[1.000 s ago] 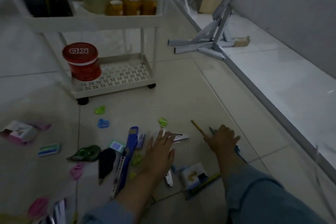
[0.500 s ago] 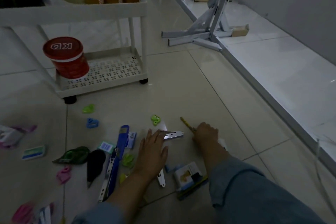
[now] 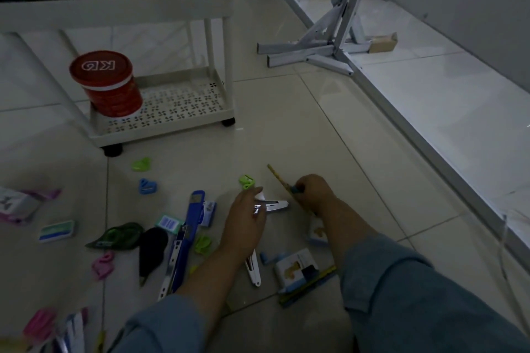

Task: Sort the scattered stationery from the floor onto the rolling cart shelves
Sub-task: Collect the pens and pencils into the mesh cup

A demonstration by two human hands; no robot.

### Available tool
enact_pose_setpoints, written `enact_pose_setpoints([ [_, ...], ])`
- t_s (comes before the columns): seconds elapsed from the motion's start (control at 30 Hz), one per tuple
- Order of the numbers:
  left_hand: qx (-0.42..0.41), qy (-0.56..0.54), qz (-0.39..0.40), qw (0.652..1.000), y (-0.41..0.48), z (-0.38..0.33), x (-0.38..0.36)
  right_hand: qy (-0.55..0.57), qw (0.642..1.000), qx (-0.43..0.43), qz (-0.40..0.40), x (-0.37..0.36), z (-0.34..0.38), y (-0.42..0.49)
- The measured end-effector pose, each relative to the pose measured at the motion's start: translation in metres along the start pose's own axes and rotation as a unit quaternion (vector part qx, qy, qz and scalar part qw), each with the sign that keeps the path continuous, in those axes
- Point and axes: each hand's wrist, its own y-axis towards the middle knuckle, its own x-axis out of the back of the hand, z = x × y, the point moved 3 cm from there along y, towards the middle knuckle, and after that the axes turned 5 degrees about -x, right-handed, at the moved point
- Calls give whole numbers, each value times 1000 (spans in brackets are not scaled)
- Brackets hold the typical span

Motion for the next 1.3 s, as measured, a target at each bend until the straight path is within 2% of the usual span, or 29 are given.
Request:
enact_pose_setpoints([
  [0.07,55,-98,4,994,7,-2,2,86,996,30,-6,11,13,-3],
  [0.13,112,-230,32,966,14,-8,-1,161,985,65,10,24,27,-7],
  [0.2,160,-300,60,939,18,-15,-5,240,965,92,48,35,43,-12],
  [0.27,171,-291,85,937,24,-20,-8,318,937,106,100,40,58,-16],
  [0.33,164,-310,76,933,27,-22,-10,360,917,112,135,40,69,-21],
  [0.4,178,-352,55,917,28,-24,-9,384,904,105,157,37,71,-23],
  [0.5,182,-318,50,929,24,-26,-8,428,886,77,162,35,53,-23],
  [0.53,186,-307,48,932,22,-23,-10,445,886,53,121,34,37,-20],
  [0.6,207,-315,40,926,19,-15,-11,446,894,-35,-35,33,-5,-18],
  [0.67,225,-318,33,920,16,-9,-12,352,904,-155,-185,25,-51,-29],
  [0.73,232,-313,33,920,11,-5,-14,302,885,-265,-238,6,-83,-54],
  [0.83,239,-310,51,919,2,-5,-17,347,823,-405,-194,-31,-94,-92],
  [0.9,242,-316,58,915,-4,-6,-17,351,804,-451,-162,-48,-87,-107],
  [1.07,236,-315,62,917,-15,-4,-3,320,797,-480,-176,-61,-70,-110],
  [1.2,244,-312,48,917,-19,10,11,322,774,-523,-156,-69,-66,-112],
  [1.3,245,-305,43,919,-23,16,19,293,792,-514,-150,-73,-64,-107],
])
